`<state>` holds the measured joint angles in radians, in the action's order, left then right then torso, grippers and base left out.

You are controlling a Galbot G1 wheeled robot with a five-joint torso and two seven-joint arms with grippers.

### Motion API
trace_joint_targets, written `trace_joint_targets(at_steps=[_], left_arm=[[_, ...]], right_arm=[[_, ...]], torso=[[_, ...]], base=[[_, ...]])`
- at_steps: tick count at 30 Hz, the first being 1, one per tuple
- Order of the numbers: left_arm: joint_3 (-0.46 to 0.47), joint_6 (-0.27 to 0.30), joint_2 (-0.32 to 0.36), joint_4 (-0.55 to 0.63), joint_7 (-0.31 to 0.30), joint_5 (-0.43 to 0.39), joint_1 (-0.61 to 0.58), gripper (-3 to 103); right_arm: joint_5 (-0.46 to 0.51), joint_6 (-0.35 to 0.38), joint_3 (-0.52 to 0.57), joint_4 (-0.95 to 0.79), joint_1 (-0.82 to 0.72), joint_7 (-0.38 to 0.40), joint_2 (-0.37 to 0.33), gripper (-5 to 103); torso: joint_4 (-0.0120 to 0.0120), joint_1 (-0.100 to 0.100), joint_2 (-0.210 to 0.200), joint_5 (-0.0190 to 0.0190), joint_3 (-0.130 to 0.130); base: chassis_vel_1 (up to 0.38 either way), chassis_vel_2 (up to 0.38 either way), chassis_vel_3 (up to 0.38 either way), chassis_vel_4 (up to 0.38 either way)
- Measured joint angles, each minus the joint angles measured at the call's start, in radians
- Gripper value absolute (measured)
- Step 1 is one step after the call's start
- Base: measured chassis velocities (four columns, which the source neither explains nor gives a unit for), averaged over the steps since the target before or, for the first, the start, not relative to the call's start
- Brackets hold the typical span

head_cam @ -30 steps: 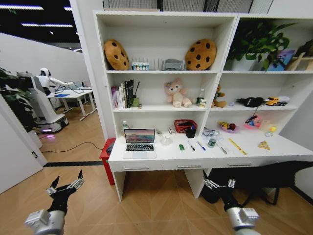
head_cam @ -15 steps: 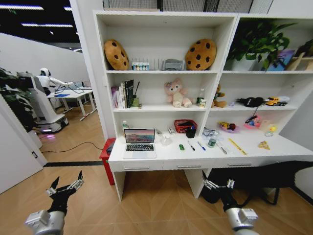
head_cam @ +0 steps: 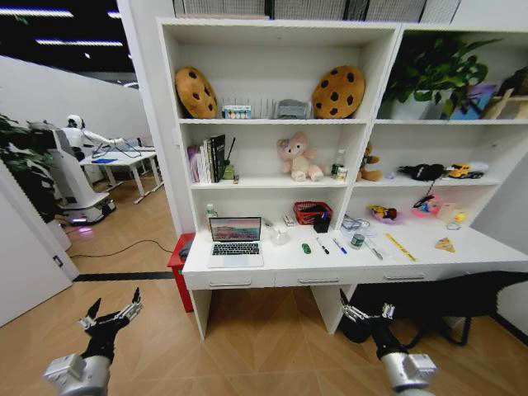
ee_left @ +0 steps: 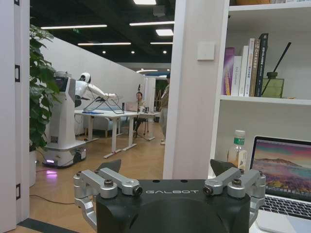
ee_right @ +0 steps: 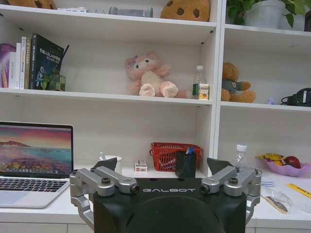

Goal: Organize the objects on the table.

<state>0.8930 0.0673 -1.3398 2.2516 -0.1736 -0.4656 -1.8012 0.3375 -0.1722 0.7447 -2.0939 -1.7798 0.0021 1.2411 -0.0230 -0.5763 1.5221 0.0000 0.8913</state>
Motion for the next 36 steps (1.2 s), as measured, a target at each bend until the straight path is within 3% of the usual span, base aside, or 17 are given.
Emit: trace_joint_targets(at_steps=[28, 35, 36], left_arm=[[-0.007, 0.001, 0.002, -0.002, -0.002, -0.004, 0.011, 100], [-0.009, 0.001, 0.004, 0.003, -0.003, -0.004, 0.012, 100], [-0.010, 0.002, 0.006, 0.005, -0.003, -0.004, 0.012, 100]], right_arm=[[0.001, 0.003, 0.005, 0.001, 0.002, 0.006, -0.003, 100], [-0.003, 0.004, 0.004, 0.001, 0.003, 0.007, -0.001, 100], [-0.008, 0.004, 0.004, 0.001, 0.002, 0.013, -0.001, 100]], torso=[[0.0000, -0.001, 0.000, -0.0006, 0.000], [0.0005, -0.001, 0.000, 0.0008, 0.000], [0.0001, -0.001, 0.000, -0.0006, 0.000]], base=[[-0.195, 0.206, 0.212, -0.212], [-0.217, 0.213, 0.218, -0.221], [-0.234, 0.211, 0.246, -0.229]])
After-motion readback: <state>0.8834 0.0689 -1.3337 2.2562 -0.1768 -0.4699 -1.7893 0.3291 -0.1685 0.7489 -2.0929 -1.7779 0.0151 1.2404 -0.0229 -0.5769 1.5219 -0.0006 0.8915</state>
